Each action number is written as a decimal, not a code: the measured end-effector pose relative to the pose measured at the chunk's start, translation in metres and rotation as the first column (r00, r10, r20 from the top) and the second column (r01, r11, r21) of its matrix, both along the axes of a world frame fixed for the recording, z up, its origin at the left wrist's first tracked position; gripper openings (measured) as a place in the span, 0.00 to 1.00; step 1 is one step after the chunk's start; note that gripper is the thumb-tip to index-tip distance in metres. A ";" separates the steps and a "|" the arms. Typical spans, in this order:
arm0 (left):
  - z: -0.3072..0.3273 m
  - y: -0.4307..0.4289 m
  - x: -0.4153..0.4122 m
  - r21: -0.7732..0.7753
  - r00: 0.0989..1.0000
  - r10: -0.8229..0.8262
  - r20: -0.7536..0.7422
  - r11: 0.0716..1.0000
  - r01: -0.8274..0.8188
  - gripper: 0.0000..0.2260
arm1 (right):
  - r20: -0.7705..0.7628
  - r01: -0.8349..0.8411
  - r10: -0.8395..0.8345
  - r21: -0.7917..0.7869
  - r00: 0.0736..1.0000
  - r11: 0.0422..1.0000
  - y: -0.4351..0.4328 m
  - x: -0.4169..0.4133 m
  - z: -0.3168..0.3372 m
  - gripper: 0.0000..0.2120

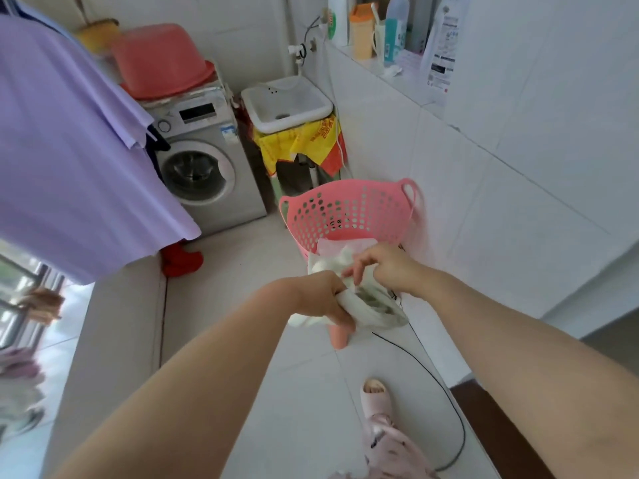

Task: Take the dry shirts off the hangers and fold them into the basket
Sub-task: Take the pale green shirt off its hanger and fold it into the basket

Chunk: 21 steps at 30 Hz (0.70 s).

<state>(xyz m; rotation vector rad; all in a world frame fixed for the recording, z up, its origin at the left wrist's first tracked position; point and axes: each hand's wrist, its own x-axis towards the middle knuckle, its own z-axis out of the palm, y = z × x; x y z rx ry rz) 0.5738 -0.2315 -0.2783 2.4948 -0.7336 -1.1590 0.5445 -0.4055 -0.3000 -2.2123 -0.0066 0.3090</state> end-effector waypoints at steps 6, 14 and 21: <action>0.033 0.011 0.037 -0.044 0.997 0.053 -0.062 0.997 -0.056 0.13 | -0.291 -0.267 0.192 -0.247 0.937 0.932 -0.019 -0.001 -0.023 0.30; 0.046 -0.014 0.111 -0.560 0.720 0.690 -0.075 0.568 -0.603 0.22 | -0.432 0.315 -0.198 0.218 0.880 0.924 -0.022 0.036 -0.049 0.15; -0.087 -0.024 0.108 0.079 0.497 0.815 -0.299 0.540 -0.838 0.38 | -0.538 0.383 -0.256 0.136 0.803 0.914 -0.061 0.080 -0.074 0.06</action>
